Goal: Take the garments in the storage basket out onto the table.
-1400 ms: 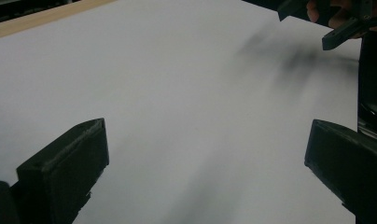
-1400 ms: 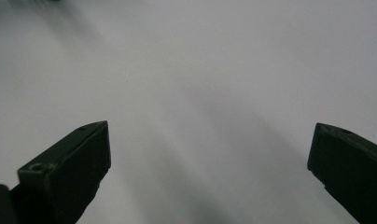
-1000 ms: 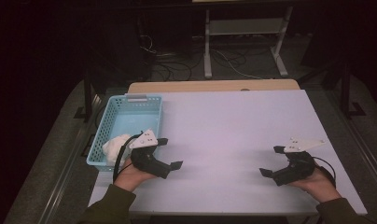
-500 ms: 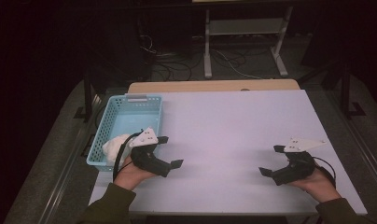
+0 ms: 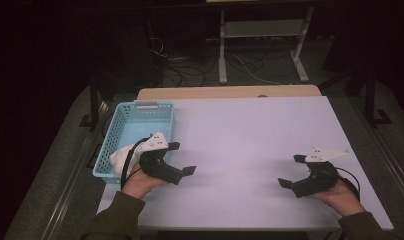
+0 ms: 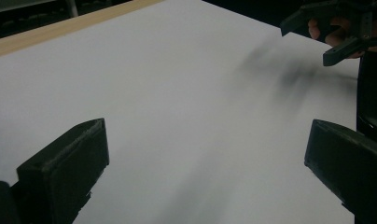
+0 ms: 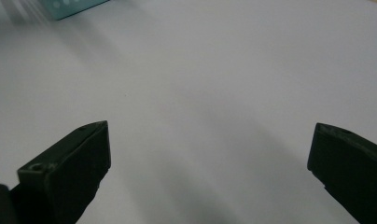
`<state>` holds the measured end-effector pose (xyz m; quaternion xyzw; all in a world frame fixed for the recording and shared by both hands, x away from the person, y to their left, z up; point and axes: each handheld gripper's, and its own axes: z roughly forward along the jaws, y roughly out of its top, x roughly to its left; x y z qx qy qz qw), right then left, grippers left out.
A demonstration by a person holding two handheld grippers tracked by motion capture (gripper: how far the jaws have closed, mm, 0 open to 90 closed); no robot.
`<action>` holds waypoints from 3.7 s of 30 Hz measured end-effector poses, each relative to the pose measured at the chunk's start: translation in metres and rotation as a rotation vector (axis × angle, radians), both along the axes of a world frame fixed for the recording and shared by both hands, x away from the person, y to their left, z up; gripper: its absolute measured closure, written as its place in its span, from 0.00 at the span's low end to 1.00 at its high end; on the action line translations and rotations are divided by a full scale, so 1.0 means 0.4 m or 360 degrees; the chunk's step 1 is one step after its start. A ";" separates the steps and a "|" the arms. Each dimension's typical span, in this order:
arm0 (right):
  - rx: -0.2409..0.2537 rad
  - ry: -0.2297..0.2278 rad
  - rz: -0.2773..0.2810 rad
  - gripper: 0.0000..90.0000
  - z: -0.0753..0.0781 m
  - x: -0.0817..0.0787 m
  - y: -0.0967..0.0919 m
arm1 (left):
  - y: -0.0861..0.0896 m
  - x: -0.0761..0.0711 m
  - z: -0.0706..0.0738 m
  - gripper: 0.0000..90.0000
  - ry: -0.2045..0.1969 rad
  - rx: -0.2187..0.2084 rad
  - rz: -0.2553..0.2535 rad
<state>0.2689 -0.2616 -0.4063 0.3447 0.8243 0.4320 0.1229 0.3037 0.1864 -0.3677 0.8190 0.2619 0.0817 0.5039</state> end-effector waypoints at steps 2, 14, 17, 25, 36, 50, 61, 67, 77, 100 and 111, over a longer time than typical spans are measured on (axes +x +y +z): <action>0.0001 -0.0001 -0.0001 0.00 0.000 0.001 0.000 | 0.000 0.007 0.002 0.00 -0.0004 0.0005 0.0000; 0.0008 -0.0008 -0.0006 0.00 0.001 0.002 -0.001 | -0.005 0.032 0.016 0.00 -0.0025 0.0006 0.0014; 0.0008 -0.0011 -0.0006 0.00 0.001 0.002 0.000 | -0.005 0.038 0.021 0.00 -0.0034 0.0008 0.0015; 0.0010 -0.0010 -0.0005 0.00 0.001 0.002 0.000 | -0.007 0.056 0.030 0.00 -0.0048 -0.0002 0.0027; 0.0011 -0.0004 -0.0003 0.00 0.000 0.002 0.001 | -0.006 0.086 0.033 0.00 -0.0059 0.0004 0.0043; 0.0012 -0.0004 -0.0007 0.00 0.000 0.003 0.000 | -0.002 0.118 0.034 0.00 -0.0058 0.0006 0.0054; 0.0007 0.0000 -0.0007 0.00 -0.002 0.005 0.002 | 0.000 0.143 0.031 0.00 -0.0048 0.0026 0.0062; 0.0006 0.0001 -0.0001 0.00 -0.003 0.004 0.005 | 0.001 0.152 0.039 0.00 -0.0060 0.0038 0.0067; 0.0010 -0.0002 -0.0004 0.00 -0.003 0.006 0.001 | 0.031 0.176 0.033 0.00 -0.0050 0.0050 0.0118; 0.0020 -0.0006 0.0009 0.00 0.000 0.003 0.007 | 0.133 0.168 0.058 0.00 -0.0091 0.0104 0.0266; 0.0018 0.0004 0.0011 0.00 -0.003 0.005 0.008 | 0.169 0.162 0.057 0.00 -0.0082 0.0117 0.0317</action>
